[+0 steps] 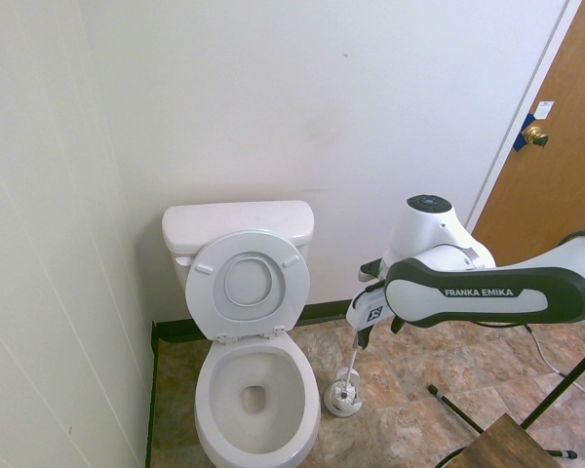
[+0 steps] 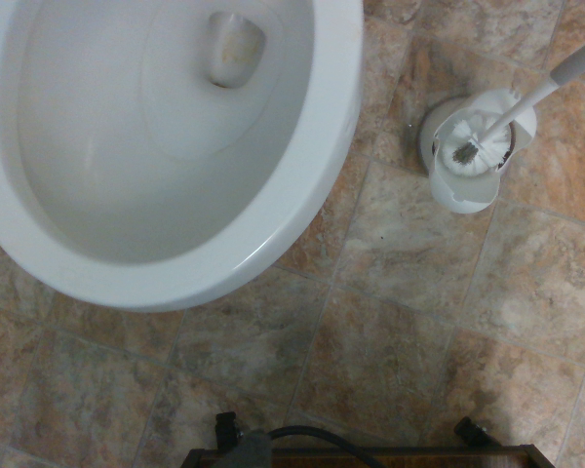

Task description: Clean the toilet

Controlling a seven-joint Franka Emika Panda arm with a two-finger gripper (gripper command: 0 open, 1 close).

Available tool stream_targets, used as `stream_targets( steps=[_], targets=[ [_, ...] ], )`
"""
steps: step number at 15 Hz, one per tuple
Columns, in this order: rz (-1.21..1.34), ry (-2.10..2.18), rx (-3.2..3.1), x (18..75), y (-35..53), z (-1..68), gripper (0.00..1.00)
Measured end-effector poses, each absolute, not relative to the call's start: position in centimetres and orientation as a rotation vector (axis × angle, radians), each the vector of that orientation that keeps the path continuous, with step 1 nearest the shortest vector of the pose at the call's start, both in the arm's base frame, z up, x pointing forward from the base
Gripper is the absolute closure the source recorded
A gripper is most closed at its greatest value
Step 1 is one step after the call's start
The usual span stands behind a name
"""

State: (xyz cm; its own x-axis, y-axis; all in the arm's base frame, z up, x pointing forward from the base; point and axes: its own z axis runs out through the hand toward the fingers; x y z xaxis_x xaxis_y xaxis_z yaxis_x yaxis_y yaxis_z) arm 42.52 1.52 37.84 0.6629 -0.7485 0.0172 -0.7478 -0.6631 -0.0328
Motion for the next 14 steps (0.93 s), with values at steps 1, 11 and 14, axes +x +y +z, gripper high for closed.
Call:
stream_targets(
  steps=[1, 11, 14],
  targets=[
    [-0.049, 1.279, -2.843, 42.6, 1.5, 37.9, 0.00],
    [-0.005, 1.752, -2.589, 53.3, -8.8, 32.7, 0.00],
    [0.051, 1.885, -2.544, 56.5, -11.7, 28.1, 0.00]
  ],
)
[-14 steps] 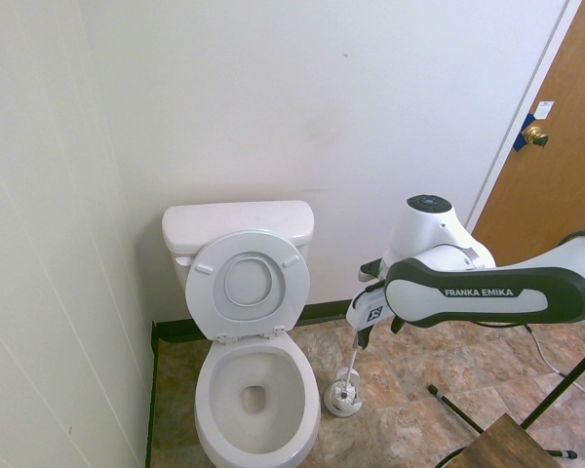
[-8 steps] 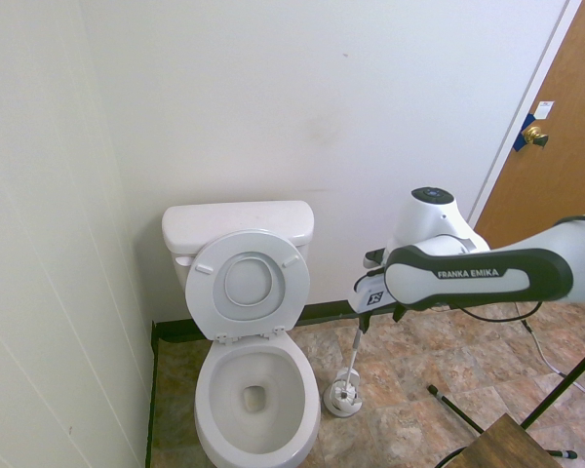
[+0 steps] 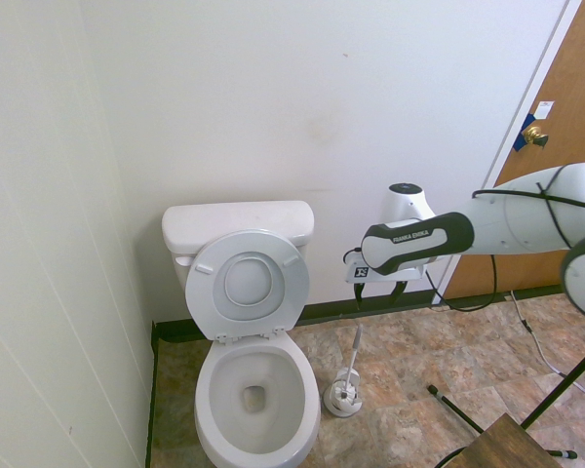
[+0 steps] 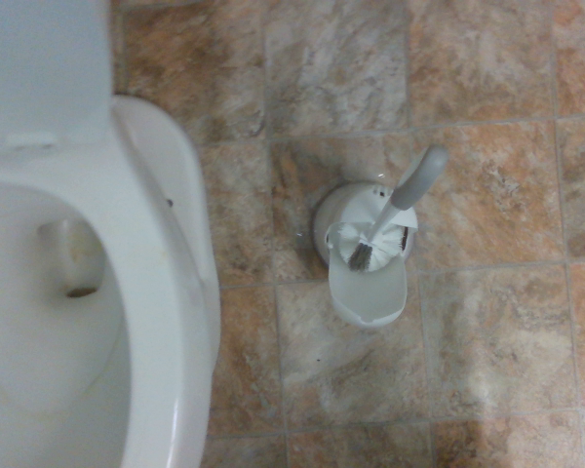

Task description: Clean the toilet

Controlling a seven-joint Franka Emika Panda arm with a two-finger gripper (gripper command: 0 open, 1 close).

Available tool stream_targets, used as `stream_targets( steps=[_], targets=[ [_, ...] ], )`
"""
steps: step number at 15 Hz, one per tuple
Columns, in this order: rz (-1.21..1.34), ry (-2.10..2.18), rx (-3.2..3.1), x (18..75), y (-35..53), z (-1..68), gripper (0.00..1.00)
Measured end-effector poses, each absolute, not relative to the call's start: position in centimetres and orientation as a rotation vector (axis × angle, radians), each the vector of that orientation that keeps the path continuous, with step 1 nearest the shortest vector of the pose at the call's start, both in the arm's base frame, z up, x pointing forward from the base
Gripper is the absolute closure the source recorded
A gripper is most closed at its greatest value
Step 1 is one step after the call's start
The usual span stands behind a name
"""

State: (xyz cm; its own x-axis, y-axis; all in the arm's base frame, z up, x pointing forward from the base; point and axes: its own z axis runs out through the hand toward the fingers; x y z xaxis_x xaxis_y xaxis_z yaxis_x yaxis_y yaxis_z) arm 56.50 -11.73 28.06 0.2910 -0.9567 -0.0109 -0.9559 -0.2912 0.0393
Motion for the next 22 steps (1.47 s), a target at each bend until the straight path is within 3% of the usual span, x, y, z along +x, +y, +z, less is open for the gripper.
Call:
stream_targets(
  steps=[2, 9, 22],
  targets=[
    [-0.097, -1.876, 2.440, 59.5, -14.3, 22.9, 0.00],
    [-0.209, -2.090, 2.316, 63.6, -17.6, 14.9, 0.00],
    [-0.181, -2.315, 2.006, 67.1, -19.0, 0.2, 0.00]
  ],
)
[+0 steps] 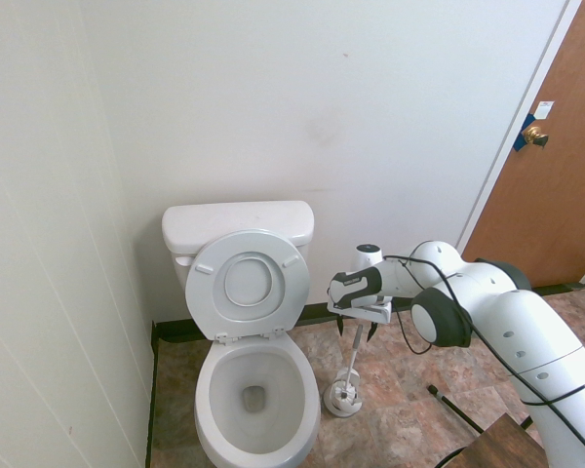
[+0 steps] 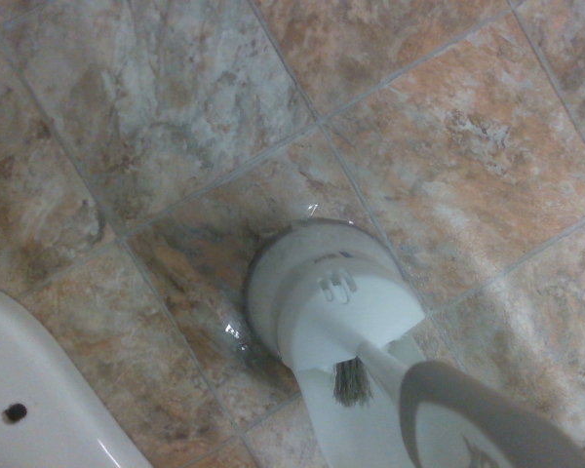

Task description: Clean the toilet

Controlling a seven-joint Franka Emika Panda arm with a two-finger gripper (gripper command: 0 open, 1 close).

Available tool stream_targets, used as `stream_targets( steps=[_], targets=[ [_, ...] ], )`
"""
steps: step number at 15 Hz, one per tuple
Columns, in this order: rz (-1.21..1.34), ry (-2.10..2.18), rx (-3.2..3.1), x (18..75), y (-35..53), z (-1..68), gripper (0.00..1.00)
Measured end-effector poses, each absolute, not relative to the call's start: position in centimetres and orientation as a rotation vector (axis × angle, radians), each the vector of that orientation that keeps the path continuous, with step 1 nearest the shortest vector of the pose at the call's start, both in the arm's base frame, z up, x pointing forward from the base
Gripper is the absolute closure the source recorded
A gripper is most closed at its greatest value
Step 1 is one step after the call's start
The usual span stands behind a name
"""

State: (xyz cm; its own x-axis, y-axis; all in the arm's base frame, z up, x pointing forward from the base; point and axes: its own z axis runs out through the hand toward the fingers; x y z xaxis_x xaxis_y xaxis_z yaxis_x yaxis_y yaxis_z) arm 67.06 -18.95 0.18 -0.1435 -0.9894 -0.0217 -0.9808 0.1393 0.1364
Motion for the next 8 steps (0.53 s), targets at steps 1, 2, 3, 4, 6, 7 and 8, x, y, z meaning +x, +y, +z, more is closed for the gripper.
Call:
stream_targets(
  steps=[1, 2, 3, 4, 6, 7, 8],
  targets=[
    [-0.176, -2.325, 1.997, 67.2, -19.3, -0.4, 0.00],
    [-0.174, -2.330, 1.993, 67.4, -19.7, -0.7, 1.00],
    [-0.171, -2.336, 1.990, 67.5, -20.1, -0.7, 1.00],
    [-0.170, -2.342, 1.988, 67.6, -20.5, -0.7, 1.00],
    [-0.178, -2.349, 1.979, 67.6, -21.0, -0.5, 1.00],
    [-0.184, -2.352, 1.976, 67.6, -21.2, -0.6, 1.00],
    [-0.188, -2.357, 1.974, 67.5, -21.3, -0.6, 1.00]
  ],
)
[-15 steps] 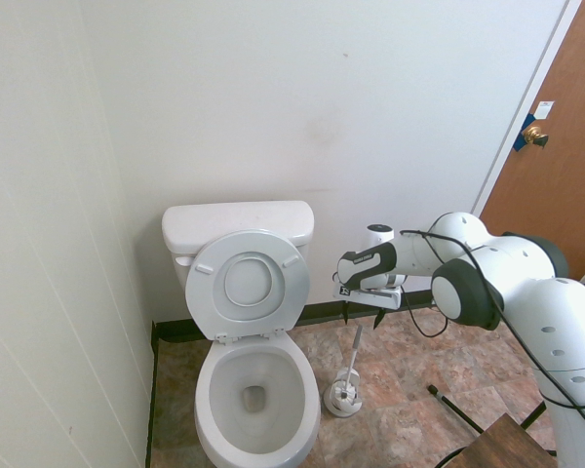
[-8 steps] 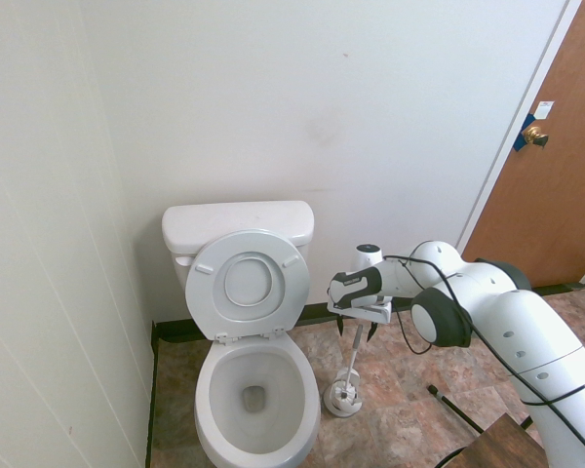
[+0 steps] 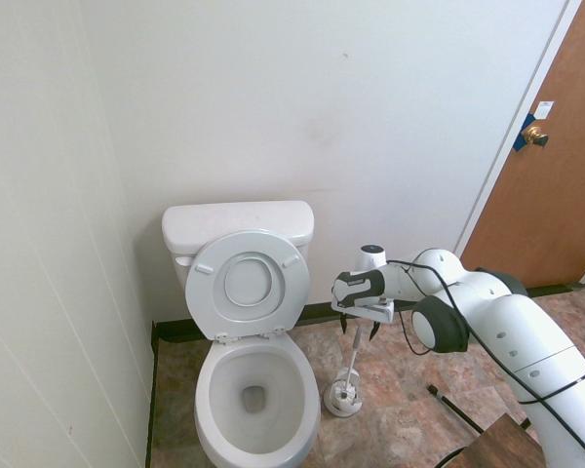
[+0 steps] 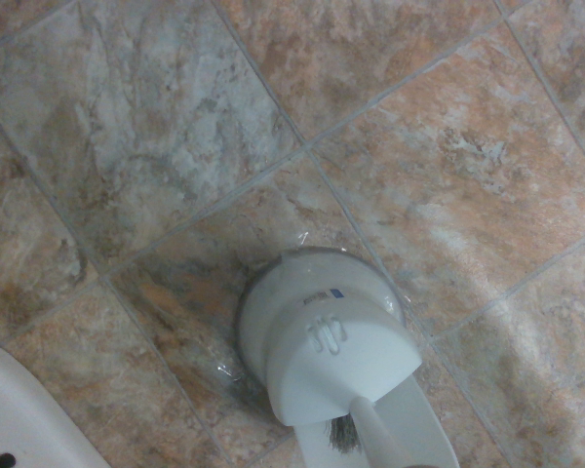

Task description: Clean the toilet

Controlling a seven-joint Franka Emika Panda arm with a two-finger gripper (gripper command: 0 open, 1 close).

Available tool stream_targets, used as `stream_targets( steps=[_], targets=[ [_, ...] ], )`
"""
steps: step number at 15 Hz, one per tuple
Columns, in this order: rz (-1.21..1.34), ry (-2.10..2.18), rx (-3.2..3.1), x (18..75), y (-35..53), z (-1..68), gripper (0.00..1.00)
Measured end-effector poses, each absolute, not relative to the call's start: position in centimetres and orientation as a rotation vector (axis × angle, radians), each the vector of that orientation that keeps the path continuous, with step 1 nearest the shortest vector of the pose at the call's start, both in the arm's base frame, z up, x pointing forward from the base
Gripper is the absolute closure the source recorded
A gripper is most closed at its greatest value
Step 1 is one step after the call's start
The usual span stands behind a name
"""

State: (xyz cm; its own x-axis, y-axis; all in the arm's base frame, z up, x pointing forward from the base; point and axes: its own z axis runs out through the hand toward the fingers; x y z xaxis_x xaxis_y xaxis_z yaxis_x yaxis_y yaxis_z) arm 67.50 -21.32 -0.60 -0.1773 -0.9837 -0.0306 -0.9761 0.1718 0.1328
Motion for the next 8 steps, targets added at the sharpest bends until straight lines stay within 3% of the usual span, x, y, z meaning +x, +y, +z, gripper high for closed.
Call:
stream_targets(
  steps=[8],
  targets=[
    [-0.222, -2.362, 1.991, 67.21, -21.27, -1.00, 1.00]
  ],
)
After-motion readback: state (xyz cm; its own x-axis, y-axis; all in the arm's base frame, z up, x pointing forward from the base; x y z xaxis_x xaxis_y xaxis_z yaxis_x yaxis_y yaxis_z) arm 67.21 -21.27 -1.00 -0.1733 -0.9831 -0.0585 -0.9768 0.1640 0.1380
